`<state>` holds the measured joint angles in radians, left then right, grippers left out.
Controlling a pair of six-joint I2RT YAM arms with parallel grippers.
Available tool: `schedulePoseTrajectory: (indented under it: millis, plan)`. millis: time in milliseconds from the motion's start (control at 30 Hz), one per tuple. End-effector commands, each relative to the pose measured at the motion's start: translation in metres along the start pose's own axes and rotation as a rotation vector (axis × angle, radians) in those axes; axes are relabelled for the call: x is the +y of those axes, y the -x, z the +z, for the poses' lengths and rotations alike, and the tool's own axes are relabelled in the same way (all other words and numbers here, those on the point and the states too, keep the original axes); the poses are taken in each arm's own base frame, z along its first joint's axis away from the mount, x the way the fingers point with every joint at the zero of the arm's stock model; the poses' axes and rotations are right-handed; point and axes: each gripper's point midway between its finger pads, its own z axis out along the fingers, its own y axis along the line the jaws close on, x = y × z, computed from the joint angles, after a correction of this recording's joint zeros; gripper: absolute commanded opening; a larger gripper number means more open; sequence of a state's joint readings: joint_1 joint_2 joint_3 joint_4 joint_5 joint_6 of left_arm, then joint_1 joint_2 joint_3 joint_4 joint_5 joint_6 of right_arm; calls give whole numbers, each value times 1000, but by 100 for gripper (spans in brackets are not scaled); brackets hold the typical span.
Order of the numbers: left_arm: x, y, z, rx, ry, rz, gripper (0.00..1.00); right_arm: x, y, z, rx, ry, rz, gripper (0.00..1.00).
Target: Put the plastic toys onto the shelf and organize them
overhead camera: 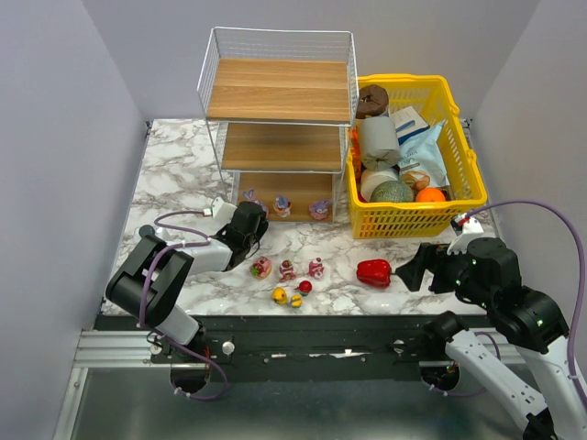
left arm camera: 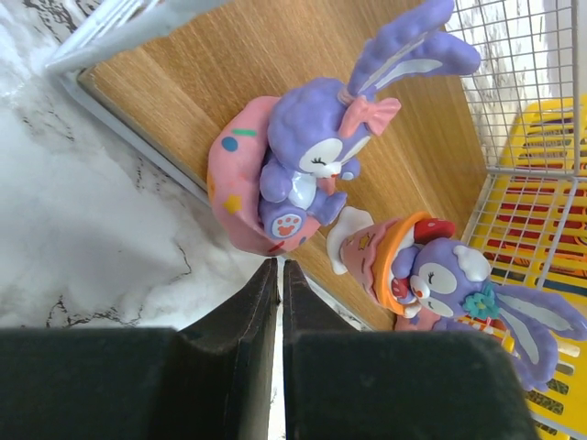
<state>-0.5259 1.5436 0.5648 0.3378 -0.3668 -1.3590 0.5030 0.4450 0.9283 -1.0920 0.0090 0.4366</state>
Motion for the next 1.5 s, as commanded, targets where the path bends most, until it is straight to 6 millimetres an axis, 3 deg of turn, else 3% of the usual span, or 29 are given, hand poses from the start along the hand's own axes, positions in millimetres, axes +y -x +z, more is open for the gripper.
schedulePoseTrajectory:
  millis: [0, 500, 1033, 1133, 1300, 1467]
  plan:
    - [3, 13, 2, -60, 30, -12, 15, -1, 1, 4, -8, -4, -5, 99]
    - [14, 36, 2, -132, 56, -69, 15, -1, 0, 4, -4, -6, -5, 99]
    - [22, 48, 5, -153, 86, -74, 14, -1, 0, 6, 6, -7, -13, 99]
    - [16, 47, 6, -136, 74, -45, 15, 0, 0, 6, 8, -3, -13, 99]
    - [26, 34, -9, -87, 78, -1, 18, 1, 0, 8, 20, 0, -27, 100]
    - [39, 38, -35, -73, 114, 35, 21, 10, 6, 5, 29, 38, -54, 100]
